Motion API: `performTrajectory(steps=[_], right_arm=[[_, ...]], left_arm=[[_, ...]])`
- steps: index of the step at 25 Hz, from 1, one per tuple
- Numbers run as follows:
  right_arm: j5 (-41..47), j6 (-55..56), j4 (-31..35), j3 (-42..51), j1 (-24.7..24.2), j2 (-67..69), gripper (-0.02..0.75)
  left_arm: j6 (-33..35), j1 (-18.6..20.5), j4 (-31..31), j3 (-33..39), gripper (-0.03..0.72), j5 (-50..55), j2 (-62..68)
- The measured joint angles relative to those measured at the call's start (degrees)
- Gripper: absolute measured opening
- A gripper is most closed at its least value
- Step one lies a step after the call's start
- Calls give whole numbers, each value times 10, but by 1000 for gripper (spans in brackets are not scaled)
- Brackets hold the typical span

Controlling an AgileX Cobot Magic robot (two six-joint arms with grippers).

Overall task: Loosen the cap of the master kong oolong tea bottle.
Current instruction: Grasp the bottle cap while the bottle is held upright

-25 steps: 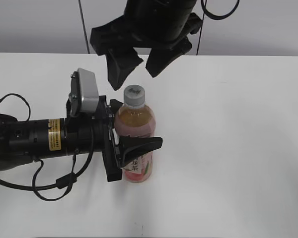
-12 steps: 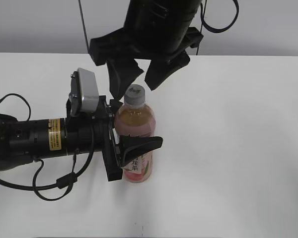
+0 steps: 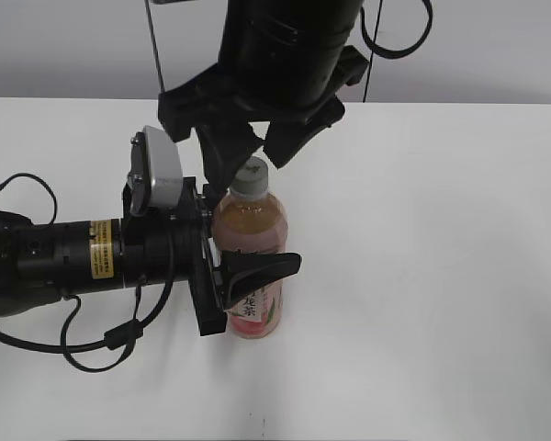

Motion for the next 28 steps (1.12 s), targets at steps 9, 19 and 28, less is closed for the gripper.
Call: performTrajectory(steps=[9,19,28], right_arm=[[0,0,-8,0,4,14,465],[1,-43,-16,0,6,14,278],[1,-244,-16,0,6,14,278]], left_arm=[[0,0,0,0,440,0,0],[-1,0,1,0,440,0,0],[-1,0,2,0,440,-1,0]])
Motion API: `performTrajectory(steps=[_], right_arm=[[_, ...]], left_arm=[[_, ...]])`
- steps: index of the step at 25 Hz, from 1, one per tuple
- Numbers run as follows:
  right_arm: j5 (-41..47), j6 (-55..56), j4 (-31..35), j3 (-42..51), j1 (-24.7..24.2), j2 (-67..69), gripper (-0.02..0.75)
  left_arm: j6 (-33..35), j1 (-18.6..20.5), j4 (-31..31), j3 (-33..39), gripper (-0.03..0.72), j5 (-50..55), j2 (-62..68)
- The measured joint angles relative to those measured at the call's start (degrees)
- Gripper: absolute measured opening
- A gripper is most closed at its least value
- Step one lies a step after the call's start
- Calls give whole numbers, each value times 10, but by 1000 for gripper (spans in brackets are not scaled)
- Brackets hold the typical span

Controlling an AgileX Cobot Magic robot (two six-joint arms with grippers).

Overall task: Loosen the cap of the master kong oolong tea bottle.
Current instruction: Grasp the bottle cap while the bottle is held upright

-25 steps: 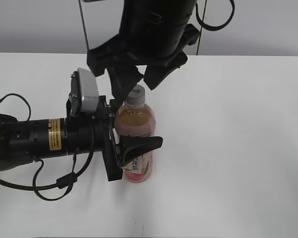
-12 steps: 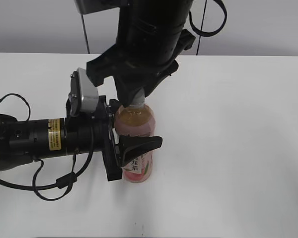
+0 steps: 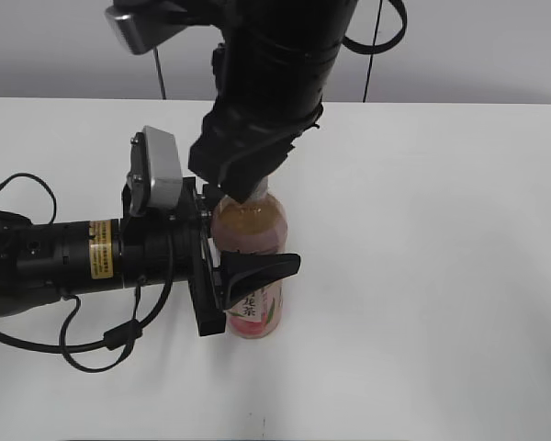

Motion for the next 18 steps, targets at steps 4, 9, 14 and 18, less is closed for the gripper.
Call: performTrajectory(steps=[4,9,14,18], right_arm=[[0,-139,0,0,0,0,278],[0,-302,0,0,0,0,278],[0,-441,0,0,0,0,278],[0,-568,0,0,0,0,278]], left_arm=[[1,0,0,0,440,0,0],[2,0,1,0,440,0,0],[3,0,1,0,440,0,0],[5,0,0,0,440,0,0]])
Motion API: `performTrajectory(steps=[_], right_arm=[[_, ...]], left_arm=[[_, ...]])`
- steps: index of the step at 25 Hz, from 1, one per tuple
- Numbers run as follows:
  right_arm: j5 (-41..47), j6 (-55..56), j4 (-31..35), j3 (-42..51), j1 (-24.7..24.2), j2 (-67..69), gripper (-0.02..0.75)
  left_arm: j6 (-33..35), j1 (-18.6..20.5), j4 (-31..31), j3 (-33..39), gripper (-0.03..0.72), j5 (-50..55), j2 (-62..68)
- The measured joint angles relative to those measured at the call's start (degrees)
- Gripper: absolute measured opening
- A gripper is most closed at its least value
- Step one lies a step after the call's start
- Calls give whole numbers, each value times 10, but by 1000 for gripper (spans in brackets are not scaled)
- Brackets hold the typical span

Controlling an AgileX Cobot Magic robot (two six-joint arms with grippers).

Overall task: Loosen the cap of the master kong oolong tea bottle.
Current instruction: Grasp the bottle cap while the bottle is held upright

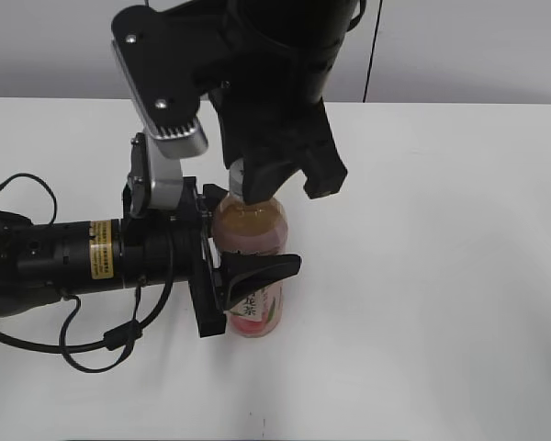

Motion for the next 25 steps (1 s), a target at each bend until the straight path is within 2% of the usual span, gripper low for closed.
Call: performTrajectory(steps=[12,25], right_arm=[[0,-327,4,-1,0,0,278],[-2,-558,5,-1,0,-1,278]], left_arm=[[0,0,0,0,440,0,0],[0,0,-1,0,440,0,0]])
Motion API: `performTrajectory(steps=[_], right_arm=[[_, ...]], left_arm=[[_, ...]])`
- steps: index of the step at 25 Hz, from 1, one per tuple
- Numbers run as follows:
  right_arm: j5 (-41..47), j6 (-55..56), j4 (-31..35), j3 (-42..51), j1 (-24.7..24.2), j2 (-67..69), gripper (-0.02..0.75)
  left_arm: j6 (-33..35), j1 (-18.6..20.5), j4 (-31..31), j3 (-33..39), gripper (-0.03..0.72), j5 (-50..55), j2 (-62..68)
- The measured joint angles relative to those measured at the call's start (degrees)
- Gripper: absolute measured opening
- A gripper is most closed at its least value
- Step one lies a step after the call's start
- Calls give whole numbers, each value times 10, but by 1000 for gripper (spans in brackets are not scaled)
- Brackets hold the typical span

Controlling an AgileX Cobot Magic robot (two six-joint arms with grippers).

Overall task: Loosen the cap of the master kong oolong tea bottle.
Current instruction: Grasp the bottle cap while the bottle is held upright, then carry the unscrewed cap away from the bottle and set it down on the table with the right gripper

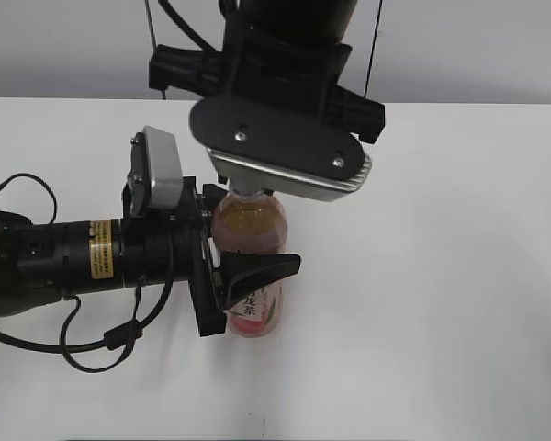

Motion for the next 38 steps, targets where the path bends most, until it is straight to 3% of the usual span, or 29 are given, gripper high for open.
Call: performTrajectory(steps=[6,18,23,31,38], right_arm=[[1,-63,2,1,0,-5,278],[1,-40,6,0,0,-30,274],[1,154,-18,0,0,-47,274],[1,596,-107,0,-4,-53,274],[1,770,-123,35,-67,-54,274]], left_arm=[[2,0,1,0,440,-1,0],[-3,0,-6,0,440,1,0],[-4,0,-6,0,440,1,0],[-4,0,-6,0,440,1,0],[-4,0,-8,0,440,2,0]])
